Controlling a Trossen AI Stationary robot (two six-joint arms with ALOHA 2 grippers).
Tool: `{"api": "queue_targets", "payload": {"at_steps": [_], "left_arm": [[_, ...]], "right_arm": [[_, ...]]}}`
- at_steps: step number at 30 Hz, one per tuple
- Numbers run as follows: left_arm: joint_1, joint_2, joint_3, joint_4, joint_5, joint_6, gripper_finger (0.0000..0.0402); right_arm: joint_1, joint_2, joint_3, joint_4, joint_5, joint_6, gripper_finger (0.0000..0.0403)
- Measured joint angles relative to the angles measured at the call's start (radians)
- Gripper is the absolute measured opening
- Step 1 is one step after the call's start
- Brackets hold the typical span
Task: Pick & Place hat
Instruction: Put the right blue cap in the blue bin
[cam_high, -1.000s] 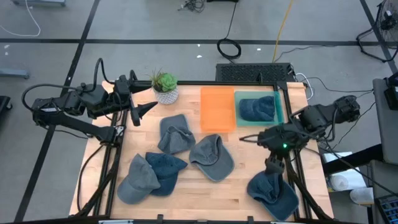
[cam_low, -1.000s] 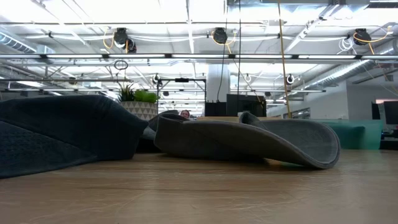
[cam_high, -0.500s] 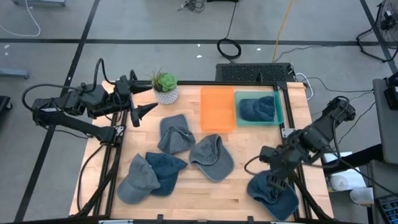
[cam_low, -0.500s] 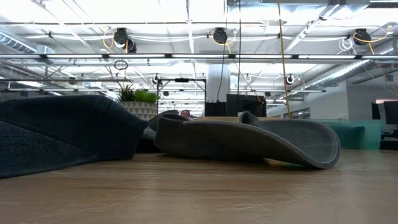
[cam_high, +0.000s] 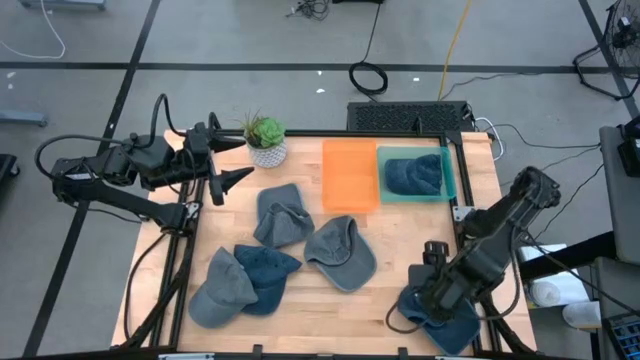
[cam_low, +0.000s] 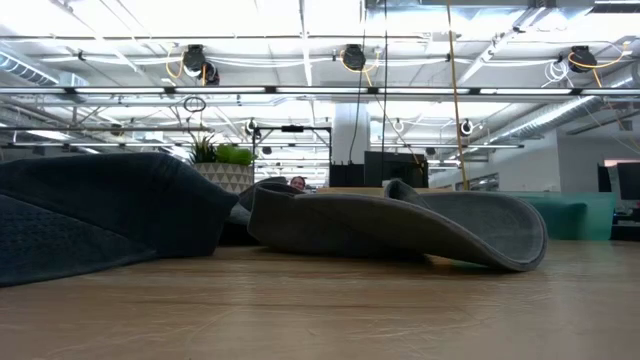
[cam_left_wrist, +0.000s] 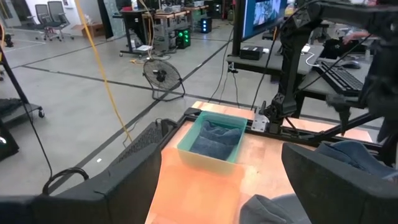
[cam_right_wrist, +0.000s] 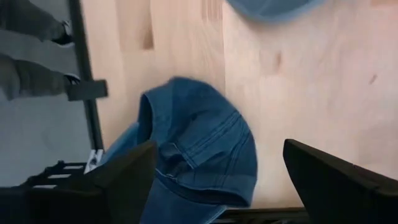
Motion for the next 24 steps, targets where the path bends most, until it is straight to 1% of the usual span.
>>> {"api": "queue_targets", "payload": {"at_steps": [3, 8, 11, 13, 16, 24], "left_arm": [[0.0, 0.0, 0.0, 0.0, 0.0, -0.006, 0.034], [0.0, 0.0, 0.0, 0.0, 0.0, -0.015, 0.034], [0.0, 0.0, 0.0, 0.0, 0.0, -0.022, 0.034], [0.0, 0.0, 0.0, 0.001, 0.0, -0.03, 0.034], [0.0, 0.003, 0.0, 0.001, 0.0, -0.033, 0.034], [0.0, 0.027, 0.0, 0.0, 0.01, -0.039, 0.034]], "right_arm": [[0.003, -0.012, -0.097, 0.08, -0.037, 0.095, 0.0334], [0.002, -0.07, -0.243, 0.253, -0.01, 0.29, 0.0334], [-0.001, -0.098, -0.318, 0.317, -0.018, 0.422, 0.0334], [-0.001, -0.111, -0.358, 0.351, -0.037, 0.481, 0.0334], [-0.001, -0.12, -0.406, 0.369, -0.067, 0.48, 0.0334], [-0.013, -0.119, -0.527, 0.384, -0.064, 0.301, 0.0334]]}}
